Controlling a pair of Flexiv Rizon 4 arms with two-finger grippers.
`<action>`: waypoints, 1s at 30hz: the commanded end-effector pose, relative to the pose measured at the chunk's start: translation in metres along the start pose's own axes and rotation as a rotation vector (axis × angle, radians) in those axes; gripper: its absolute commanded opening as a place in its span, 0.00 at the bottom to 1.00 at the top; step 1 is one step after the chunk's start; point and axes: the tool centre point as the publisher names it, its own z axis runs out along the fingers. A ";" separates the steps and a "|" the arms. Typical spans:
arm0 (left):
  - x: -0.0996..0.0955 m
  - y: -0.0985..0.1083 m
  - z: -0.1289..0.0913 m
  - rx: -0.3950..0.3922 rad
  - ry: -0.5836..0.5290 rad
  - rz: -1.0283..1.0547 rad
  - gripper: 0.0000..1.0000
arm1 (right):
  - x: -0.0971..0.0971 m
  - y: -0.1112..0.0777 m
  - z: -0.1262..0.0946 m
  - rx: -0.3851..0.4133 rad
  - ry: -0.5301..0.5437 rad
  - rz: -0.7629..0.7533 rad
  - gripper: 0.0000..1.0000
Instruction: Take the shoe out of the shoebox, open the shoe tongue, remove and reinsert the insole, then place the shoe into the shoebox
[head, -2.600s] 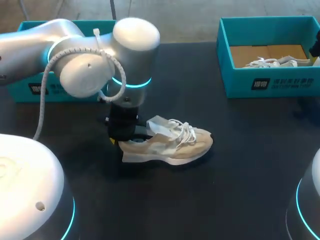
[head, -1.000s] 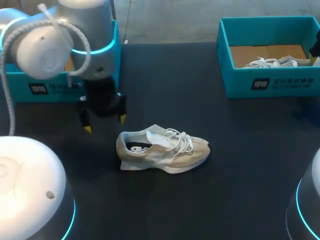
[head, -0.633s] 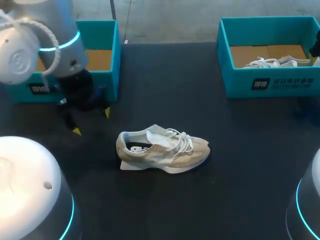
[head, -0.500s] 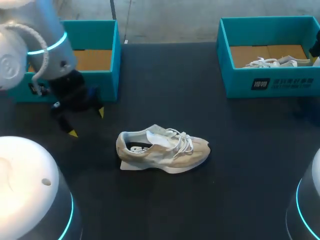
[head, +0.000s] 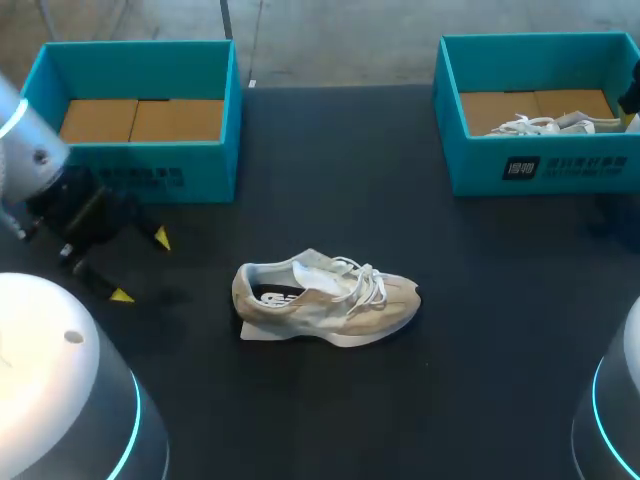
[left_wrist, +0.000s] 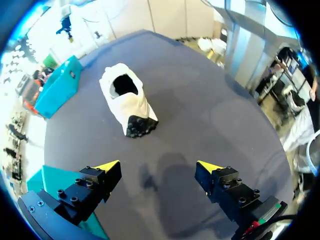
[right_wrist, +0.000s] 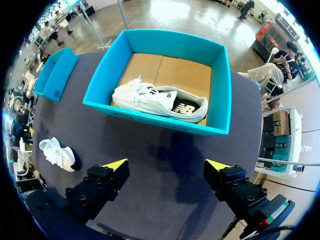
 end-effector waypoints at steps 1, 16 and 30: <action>0.008 0.018 0.004 0.148 -0.283 -0.014 1.00 | 0.000 0.000 0.000 0.000 0.001 -0.001 1.00; 0.003 0.026 0.010 0.224 -0.123 0.047 1.00 | 0.000 0.000 0.000 0.000 0.001 -0.001 1.00; 0.003 0.028 0.009 0.263 -0.123 0.010 1.00 | 0.000 0.000 0.000 0.000 0.001 -0.001 1.00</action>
